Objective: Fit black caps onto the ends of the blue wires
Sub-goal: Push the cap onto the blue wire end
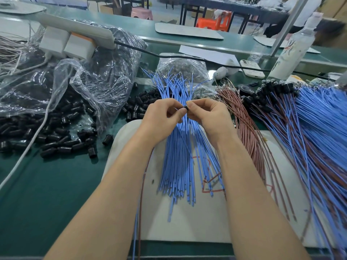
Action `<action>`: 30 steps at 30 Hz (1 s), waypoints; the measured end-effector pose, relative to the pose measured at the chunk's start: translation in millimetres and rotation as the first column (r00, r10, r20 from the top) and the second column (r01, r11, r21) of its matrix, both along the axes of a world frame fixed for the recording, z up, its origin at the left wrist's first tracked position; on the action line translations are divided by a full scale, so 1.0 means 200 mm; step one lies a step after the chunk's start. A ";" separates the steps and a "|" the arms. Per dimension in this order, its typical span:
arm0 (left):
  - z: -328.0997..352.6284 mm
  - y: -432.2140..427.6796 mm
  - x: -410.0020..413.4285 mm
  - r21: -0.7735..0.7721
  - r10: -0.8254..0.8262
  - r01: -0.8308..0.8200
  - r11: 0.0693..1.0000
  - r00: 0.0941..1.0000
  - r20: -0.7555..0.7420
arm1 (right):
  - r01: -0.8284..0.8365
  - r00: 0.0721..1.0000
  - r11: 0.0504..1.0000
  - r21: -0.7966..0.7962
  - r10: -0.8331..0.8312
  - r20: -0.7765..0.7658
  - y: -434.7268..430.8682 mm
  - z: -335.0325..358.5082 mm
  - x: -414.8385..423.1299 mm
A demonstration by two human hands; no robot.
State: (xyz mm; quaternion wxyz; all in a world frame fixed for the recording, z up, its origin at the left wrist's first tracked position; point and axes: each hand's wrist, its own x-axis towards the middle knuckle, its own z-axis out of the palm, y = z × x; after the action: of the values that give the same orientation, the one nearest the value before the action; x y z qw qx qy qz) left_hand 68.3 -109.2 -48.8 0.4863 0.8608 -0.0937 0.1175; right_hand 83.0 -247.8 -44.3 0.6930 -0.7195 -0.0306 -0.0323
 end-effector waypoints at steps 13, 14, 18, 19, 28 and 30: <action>-0.01 0.00 0.01 -0.130 0.041 -0.045 0.990 0.999 -0.028 | -0.024 0.993 0.971 0.237 0.052 -0.109 0.02 0.02 0.00; -0.01 0.00 0.01 -0.134 0.029 -0.034 0.990 0.999 -0.045 | -0.030 0.994 0.984 0.178 0.048 -0.098 0.02 0.02 0.00; 0.00 0.00 0.00 -0.155 -0.066 0.051 0.987 0.993 -0.093 | -0.030 1.000 0.997 -0.074 0.030 0.004 -0.01 0.01 0.00; 0.01 0.00 0.00 -0.158 -0.081 0.065 0.985 0.992 -0.101 | -0.033 0.999 0.991 -0.128 0.037 0.032 -0.02 0.01 0.00; 0.04 0.00 -0.01 -0.313 -0.146 0.086 0.946 0.974 -0.174 | -0.040 0.996 0.985 -0.166 0.052 0.070 -0.02 0.00 0.01; 0.05 0.01 -0.01 -0.342 -0.156 0.085 0.936 0.970 -0.186 | -0.051 0.996 0.991 -0.125 0.059 0.062 -0.01 0.00 0.02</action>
State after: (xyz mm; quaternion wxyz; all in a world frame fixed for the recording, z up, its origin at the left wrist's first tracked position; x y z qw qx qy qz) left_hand 65.5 -107.3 -38.7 0.6377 0.7667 -0.0735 0.0096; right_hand 86.4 -250.1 -44.5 0.6465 -0.7584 -0.0752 -0.0347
